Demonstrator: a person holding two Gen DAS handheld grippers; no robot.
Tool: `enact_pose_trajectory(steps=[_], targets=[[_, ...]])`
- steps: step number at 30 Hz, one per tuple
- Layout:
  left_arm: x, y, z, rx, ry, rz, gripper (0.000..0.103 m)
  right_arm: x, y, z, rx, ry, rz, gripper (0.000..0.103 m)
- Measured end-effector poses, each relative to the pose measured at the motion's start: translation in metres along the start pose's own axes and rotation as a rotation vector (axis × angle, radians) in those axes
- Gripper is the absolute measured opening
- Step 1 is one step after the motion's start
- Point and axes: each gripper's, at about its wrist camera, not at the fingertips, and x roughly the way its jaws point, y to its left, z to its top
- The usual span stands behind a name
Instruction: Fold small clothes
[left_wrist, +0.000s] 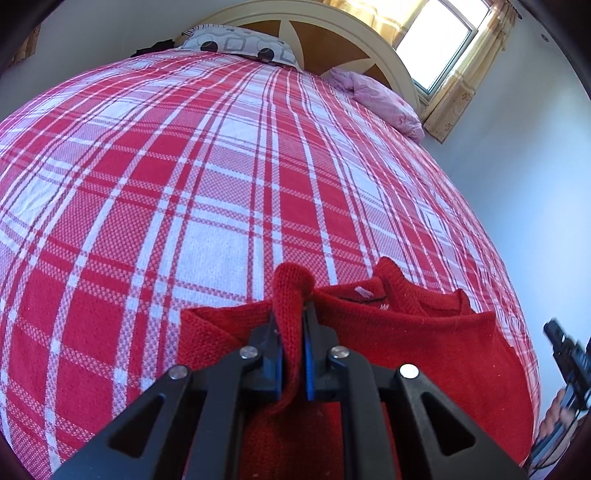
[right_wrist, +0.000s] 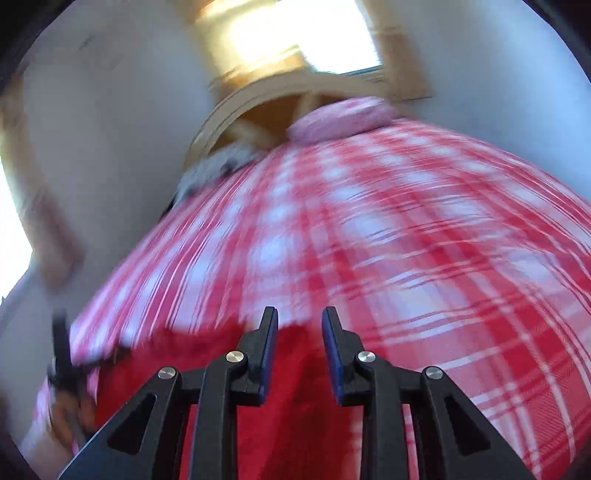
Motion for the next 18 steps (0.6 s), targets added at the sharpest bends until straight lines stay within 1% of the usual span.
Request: enact_pose_trajectory(steps=[1, 2, 5, 6, 7, 8, 9, 10, 11, 12, 13, 15, 16, 17, 18], targets=[[0.0, 0.0, 0.0, -0.003, -0.001, -0.002, 0.013, 0.013, 0.017, -0.002, -0.051, 0.065, 0.044, 0.026], [0.0, 0.0, 0.0, -0.006, -0.001, -0.001, 0.013, 0.022, 0.027, -0.004, -0.089, 0.1, 0.049, 0.026], [0.0, -0.003, -0.001, 0.008, -0.003, 0.018, 0.014, 0.051, 0.063, -0.019, -0.255, 0.17, -0.002, 0.026], [0.0, -0.004, -0.001, 0.014, -0.004, 0.026, 0.014, 0.065, 0.068, -0.025, -0.29, 0.211, -0.038, 0.026], [0.0, -0.005, -0.001, 0.019, -0.004, 0.032, 0.014, 0.08, 0.065, -0.031, -0.306, 0.254, -0.095, 0.026], [0.0, -0.006, -0.001, 0.024, -0.004, 0.037, 0.014, 0.09, 0.058, -0.037, -0.296, 0.286, -0.142, 0.026], [0.0, -0.006, -0.001, 0.027, -0.003, 0.041, 0.014, 0.089, 0.046, -0.036, -0.227, 0.249, -0.119, 0.026], [0.001, -0.006, -0.001, 0.028, -0.002, 0.043, 0.014, 0.087, 0.037, -0.035, -0.183, 0.244, -0.121, 0.024], [0.001, -0.006, -0.001, 0.03, -0.002, 0.046, 0.014, 0.081, 0.028, -0.033, -0.125, 0.219, -0.159, 0.023], [0.001, -0.007, 0.0, 0.033, -0.002, 0.05, 0.014, 0.077, 0.022, -0.034, -0.096, 0.198, -0.21, 0.023], [0.002, -0.007, -0.001, 0.035, -0.002, 0.053, 0.014, 0.073, 0.013, -0.036, -0.051, 0.177, -0.232, 0.023], [0.002, -0.008, 0.0, 0.043, -0.002, 0.063, 0.014, 0.064, 0.0, -0.039, 0.026, 0.149, -0.242, 0.023], [0.002, -0.009, 0.0, 0.048, -0.002, 0.07, 0.014, 0.062, -0.003, -0.039, 0.047, 0.14, -0.25, 0.023], [0.003, -0.011, 0.0, 0.054, -0.002, 0.08, 0.014, 0.06, -0.005, -0.04, 0.063, 0.134, -0.259, 0.02], [0.004, -0.013, 0.0, 0.063, 0.0, 0.092, 0.015, 0.059, -0.005, -0.04, 0.064, 0.132, -0.28, 0.02]])
